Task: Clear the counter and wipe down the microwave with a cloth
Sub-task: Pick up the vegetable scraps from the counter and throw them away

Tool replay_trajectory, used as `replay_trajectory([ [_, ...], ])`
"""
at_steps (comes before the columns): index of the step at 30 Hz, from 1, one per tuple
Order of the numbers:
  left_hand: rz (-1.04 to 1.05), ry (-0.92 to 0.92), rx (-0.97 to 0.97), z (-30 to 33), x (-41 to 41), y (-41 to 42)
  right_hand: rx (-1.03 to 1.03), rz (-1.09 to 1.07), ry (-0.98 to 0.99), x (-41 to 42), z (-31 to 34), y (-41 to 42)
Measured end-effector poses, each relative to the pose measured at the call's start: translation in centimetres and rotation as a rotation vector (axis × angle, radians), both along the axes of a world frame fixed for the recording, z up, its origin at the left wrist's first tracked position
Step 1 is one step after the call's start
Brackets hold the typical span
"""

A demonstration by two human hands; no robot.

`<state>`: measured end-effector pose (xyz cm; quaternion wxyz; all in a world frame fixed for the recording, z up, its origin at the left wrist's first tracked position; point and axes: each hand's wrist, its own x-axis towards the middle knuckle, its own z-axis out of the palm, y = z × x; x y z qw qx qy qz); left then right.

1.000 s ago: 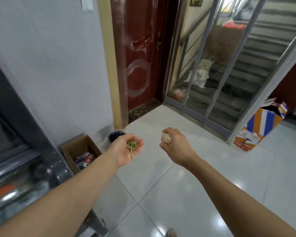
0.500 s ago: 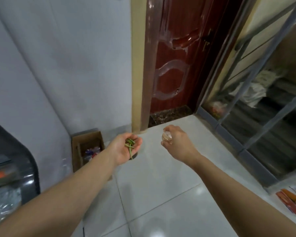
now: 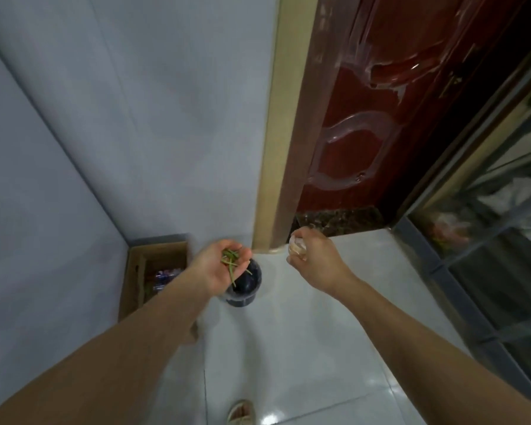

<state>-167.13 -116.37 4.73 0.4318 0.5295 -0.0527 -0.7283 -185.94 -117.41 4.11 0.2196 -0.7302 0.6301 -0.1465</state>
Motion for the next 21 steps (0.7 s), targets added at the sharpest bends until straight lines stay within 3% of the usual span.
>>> replay_trajectory([
  [8,0.090,-0.020,-0.005,-1.4,-1.0,-8.1,0.021,0.136,-0.051,-1.1,-1.5,-10.6],
  [21,0.521,0.066,0.022,-1.6,-9.9,-18.2,0.035,0.589,-0.066,-6.2,-2.5,-28.8],
])
